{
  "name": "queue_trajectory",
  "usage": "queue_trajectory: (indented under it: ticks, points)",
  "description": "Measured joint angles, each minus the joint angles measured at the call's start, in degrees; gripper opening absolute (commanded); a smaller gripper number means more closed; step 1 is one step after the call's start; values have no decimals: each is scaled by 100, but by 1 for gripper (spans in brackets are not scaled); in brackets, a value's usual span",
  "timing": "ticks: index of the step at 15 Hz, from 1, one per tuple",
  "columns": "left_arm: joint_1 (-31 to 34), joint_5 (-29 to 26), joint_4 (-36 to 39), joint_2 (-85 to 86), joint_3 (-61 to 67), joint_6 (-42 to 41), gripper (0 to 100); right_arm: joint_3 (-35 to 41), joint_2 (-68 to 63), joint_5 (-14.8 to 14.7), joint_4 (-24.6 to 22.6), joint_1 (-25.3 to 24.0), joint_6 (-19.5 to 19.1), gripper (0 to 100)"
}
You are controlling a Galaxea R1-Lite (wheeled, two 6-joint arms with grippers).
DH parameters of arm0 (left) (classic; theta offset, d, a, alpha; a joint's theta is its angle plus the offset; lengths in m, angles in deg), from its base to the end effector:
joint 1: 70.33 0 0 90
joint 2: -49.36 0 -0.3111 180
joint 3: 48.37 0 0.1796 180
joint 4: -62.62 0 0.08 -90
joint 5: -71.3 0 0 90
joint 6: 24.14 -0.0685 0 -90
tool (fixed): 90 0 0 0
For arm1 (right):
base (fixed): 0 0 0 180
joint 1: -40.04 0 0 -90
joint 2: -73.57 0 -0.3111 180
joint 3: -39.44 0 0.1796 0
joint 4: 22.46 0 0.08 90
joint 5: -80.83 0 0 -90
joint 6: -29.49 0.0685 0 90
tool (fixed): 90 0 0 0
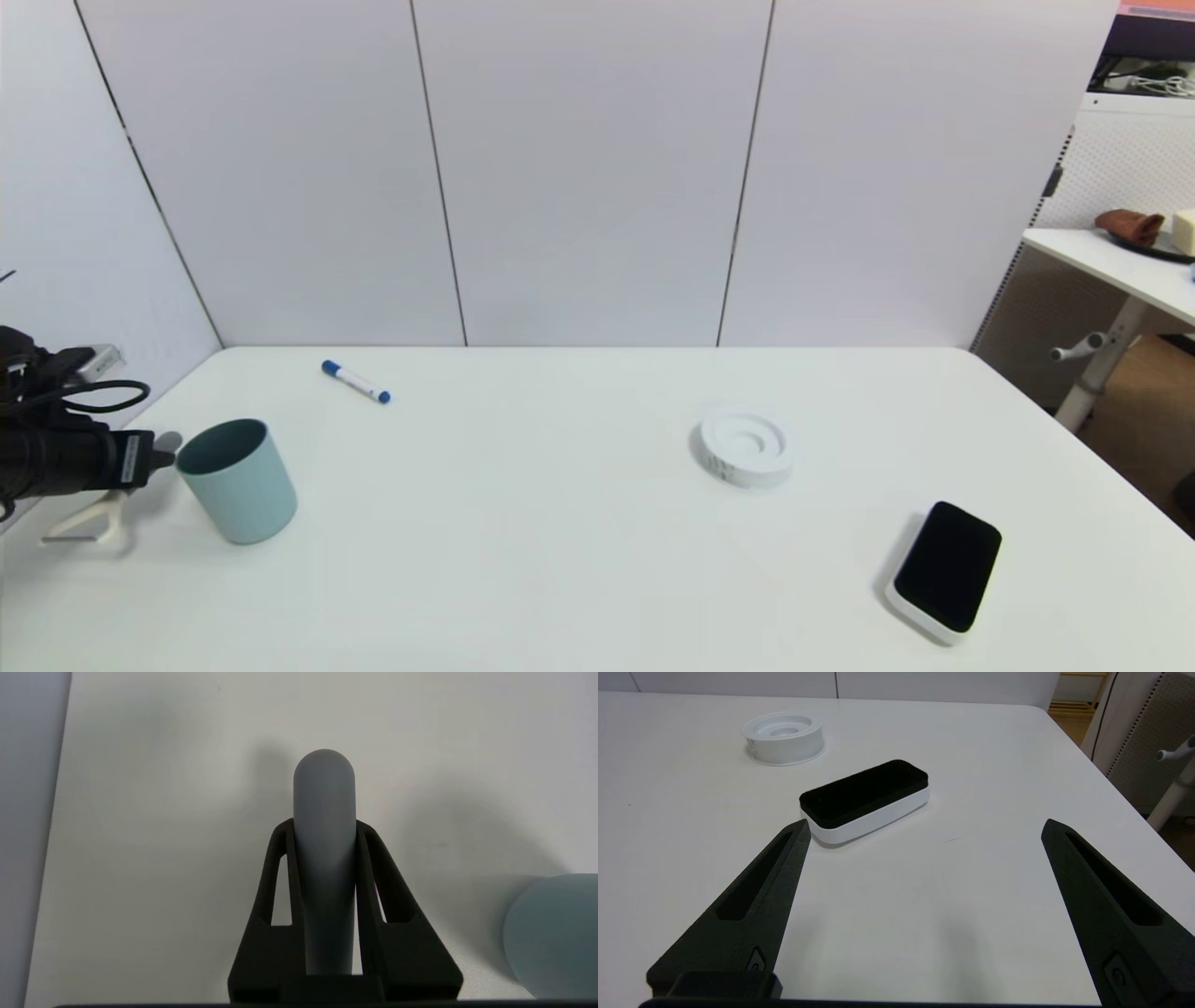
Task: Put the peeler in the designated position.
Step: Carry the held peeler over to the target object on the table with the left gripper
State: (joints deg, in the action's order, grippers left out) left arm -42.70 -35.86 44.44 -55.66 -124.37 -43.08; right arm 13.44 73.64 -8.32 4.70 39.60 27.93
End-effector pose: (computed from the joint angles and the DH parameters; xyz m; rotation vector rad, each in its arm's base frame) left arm 0.3075 0.1381 0.1066 -0.0006 0.7772 0.0442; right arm -0.0013 0.0010 0.0757 -0.0272 0.0187 0.0228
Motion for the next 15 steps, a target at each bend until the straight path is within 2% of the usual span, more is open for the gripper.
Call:
queue_trajectory:
  ticks: [2,12,13,15]
  points:
    - [0,-55,201,-93,0,-13,0,0,0,0,-1,0,2,100]
    - [-16,-140,256,-176,-61,-210,0,0,0,-1,-1,2,2,100]
    - [-18,-144,247,-140,-83,-212,100,0,0,0,0,2,0,100]
    - [-33,-163,221,-101,-72,-207,100,0,0,0,0,2,0,100]
